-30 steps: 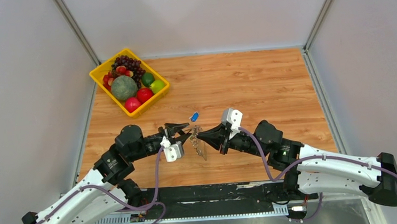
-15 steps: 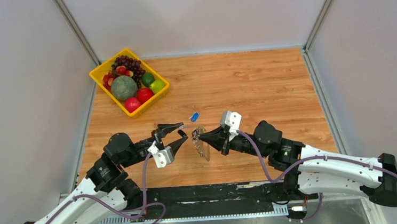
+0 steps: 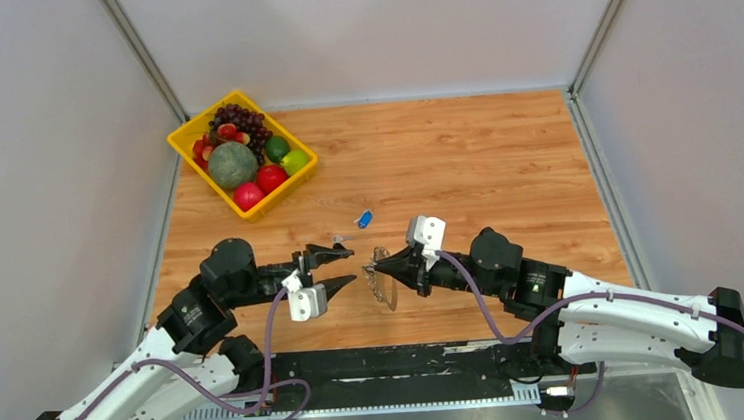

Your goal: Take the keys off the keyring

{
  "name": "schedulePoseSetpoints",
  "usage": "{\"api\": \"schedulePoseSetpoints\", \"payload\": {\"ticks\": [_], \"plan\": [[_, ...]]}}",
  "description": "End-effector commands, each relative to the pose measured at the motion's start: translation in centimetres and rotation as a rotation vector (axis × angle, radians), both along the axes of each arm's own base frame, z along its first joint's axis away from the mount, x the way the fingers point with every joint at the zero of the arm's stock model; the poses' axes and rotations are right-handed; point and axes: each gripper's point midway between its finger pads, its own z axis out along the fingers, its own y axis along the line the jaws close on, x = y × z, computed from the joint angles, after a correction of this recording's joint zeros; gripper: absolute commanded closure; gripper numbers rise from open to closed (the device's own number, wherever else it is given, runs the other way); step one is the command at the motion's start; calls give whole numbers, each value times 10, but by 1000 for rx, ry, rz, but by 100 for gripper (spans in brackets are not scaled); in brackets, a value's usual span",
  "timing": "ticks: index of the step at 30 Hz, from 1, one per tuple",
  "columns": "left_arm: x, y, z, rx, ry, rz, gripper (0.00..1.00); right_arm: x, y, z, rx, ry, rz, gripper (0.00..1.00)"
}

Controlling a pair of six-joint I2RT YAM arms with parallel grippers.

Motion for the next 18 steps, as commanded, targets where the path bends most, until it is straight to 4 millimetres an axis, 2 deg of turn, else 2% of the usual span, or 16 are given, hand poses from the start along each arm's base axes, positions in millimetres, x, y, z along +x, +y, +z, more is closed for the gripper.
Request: {"api": "schedulePoseSetpoints", "payload": {"ticks": [1,8,18], "plan": [[-11,-3,6,4,12,-61,49,-4,-1,12,25,-25,22,100],[1,-5,1,21,53,-5,59,-9,-2,14,31,-32,44,100],[1,-17,-4,5,181,-12,63,-7,2,10,22,-8,40,100]]}}
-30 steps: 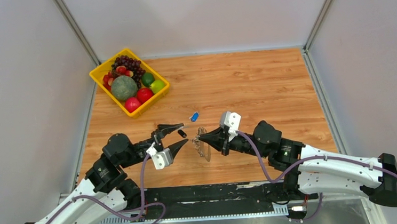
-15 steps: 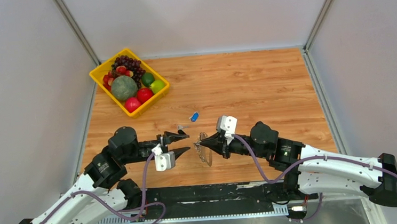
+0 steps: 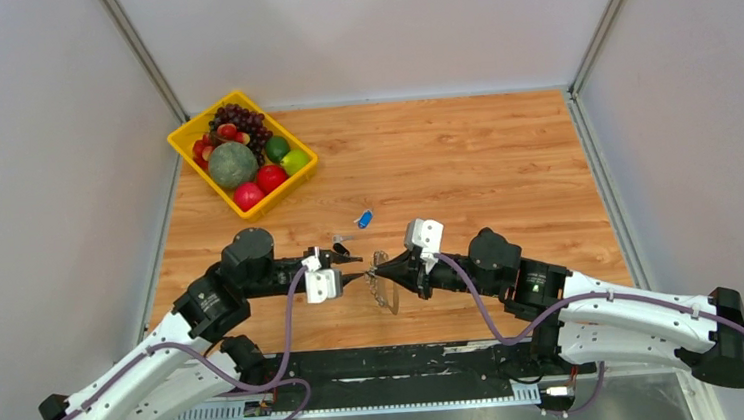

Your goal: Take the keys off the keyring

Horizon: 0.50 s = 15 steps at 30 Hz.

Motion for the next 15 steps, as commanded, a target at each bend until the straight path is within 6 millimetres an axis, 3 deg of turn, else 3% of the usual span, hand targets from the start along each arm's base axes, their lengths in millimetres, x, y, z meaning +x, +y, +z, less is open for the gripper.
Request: {"api": "schedulePoseSetpoints", "payload": {"ticks": [1,5,8,10,15], "plan": [[-2,-6,22,-56,22,-10,63,0,3,17,53,3,-1,100],[12,5,19,-33,7,98,59,7,4,-12,-8,197,-17,100],[38,25,25,-63,2,311,57,6,2,-43,-65,397,37,100],[47,34,21,-66,15,392,57,7,-1,-53,-74,498,67,100],[45,37,6,-37,105,424,55,10,-10,-40,-34,620,146,100]]}}
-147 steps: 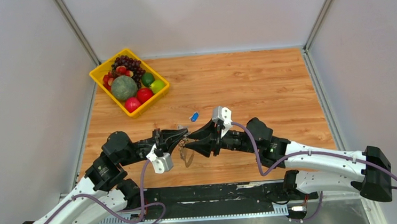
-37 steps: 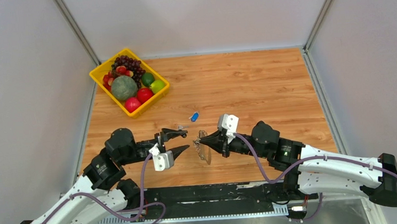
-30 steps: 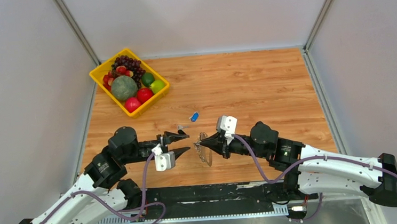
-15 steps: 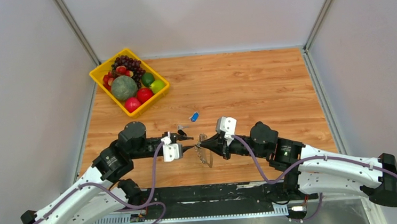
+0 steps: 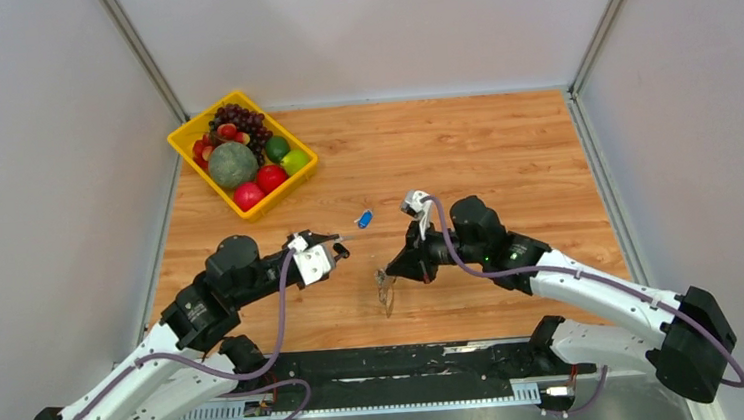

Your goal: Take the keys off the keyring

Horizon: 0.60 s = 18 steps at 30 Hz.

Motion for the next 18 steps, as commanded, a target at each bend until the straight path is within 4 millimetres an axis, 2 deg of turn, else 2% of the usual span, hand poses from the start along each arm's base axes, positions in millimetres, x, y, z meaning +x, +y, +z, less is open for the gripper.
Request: {"api": "schedulePoseSetpoints", "payload": {"ticks": [1,8,12,18], "plan": [[5,7,-7,-8,98,93,54,-22,1,38,136,139,152,100],[-7,0,-13,4,174,32,53,-31,-2,72,227,146,283,100],[-19,-10,-8,-11,190,-53,53,-34,-2,85,256,79,326,100],[-36,-24,12,-60,169,-192,53,-35,-4,97,281,-16,351,100]]}}
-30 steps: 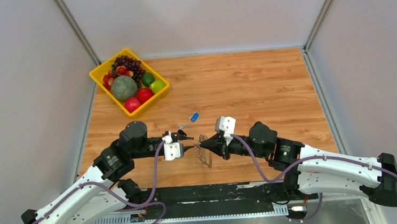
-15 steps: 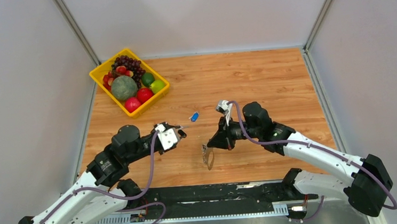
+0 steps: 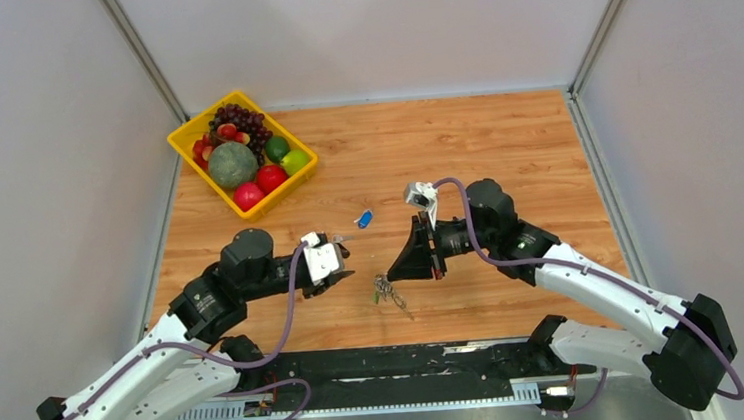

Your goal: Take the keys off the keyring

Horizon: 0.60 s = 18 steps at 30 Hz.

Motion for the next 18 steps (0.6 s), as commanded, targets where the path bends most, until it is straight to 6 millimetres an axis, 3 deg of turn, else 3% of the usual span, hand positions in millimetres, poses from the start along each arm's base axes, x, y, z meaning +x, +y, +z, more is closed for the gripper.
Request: {"api": "schedulePoseSetpoints", "payload": {"ticks": [1,5,18], "plan": [[-21,-18,45,-128,-39,-155,54,-4,2,43,118,-145,60,100],[-31,-28,53,-151,-44,-245,55,-4,3,45,124,-155,80,100],[-43,-40,41,-117,48,-352,60,-3,5,45,126,-172,91,100]]}}
